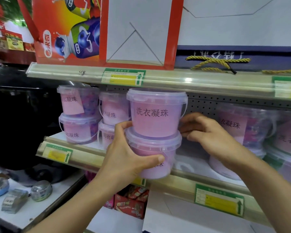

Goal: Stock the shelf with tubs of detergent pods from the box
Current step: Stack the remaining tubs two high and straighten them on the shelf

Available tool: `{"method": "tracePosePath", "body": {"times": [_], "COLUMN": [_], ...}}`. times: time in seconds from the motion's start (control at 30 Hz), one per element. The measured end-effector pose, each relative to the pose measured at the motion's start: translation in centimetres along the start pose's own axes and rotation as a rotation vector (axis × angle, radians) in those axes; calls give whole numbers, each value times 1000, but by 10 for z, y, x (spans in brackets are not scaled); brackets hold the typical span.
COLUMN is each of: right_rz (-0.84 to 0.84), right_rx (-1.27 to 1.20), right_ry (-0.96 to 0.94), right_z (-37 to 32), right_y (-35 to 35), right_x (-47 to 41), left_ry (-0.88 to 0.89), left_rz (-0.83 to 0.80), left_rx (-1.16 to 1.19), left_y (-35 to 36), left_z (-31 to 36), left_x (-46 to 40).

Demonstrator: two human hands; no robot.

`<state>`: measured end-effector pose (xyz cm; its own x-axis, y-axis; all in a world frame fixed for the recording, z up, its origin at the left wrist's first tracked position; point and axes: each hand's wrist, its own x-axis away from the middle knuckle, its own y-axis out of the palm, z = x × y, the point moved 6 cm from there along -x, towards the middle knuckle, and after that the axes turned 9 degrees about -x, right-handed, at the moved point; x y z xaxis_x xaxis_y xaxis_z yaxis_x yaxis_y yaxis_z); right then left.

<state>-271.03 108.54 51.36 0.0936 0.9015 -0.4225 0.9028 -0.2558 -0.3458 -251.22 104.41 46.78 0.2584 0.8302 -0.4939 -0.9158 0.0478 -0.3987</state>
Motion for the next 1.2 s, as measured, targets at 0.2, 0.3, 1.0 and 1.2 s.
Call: {"method": "tracePosePath", "body": {"times": [0.2,0.3,1.0,1.2], "right_rz": [-189,-105,108,147], "right_rx": [-162,-159,12,82], "right_ry": [129,122,85,90], "right_z": [5,17,46,48], "right_y": [-1,-2,15,18], "right_x": [19,9,0,3], "left_ry": [27,10,94,174], "left_rz": [-64,-82,-61,-76], "left_rx": [-7,-24,-222,-273], "left_y": [32,42,33,26], "left_z": [5,0,-29,-29], "left_x": [-23,-31,-27,-21]}}
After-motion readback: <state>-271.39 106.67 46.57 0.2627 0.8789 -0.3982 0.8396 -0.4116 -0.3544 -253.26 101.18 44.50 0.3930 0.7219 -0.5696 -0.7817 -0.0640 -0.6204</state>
